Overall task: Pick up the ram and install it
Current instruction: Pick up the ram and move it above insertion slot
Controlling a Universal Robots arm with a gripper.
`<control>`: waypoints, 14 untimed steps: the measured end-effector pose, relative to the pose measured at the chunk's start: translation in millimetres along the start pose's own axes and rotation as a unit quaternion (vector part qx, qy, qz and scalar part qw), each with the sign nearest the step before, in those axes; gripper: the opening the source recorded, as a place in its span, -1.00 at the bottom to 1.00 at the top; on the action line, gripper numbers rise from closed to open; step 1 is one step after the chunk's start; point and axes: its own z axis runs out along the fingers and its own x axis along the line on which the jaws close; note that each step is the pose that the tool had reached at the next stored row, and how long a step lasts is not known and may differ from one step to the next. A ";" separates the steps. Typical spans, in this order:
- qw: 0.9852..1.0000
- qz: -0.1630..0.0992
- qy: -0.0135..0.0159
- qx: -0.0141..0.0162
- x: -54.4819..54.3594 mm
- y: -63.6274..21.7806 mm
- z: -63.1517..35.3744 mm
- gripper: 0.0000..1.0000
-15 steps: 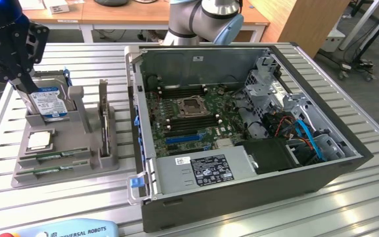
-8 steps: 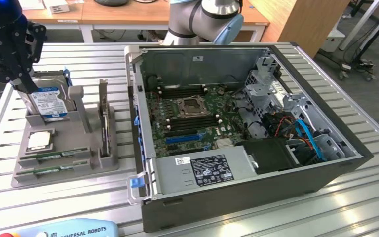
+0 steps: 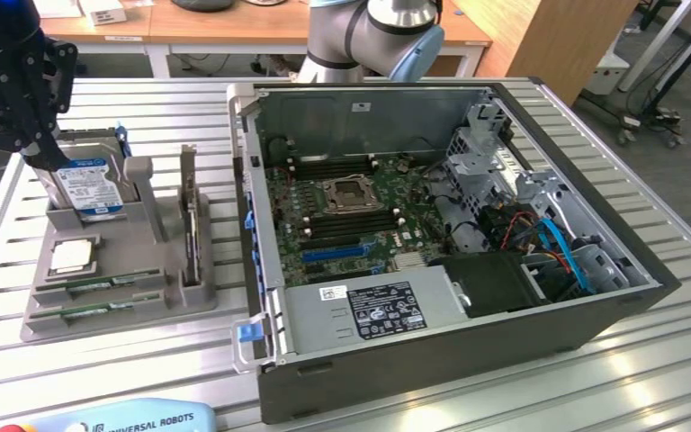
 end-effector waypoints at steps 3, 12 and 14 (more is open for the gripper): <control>1.000 -0.022 0.001 -0.001 0.0 0.0 0.0 -0.80; 0.997 -0.080 0.003 -0.002 0.0 -0.1 0.1 -0.80; 0.996 -0.093 0.004 -0.002 0.0 0.0 0.1 -0.80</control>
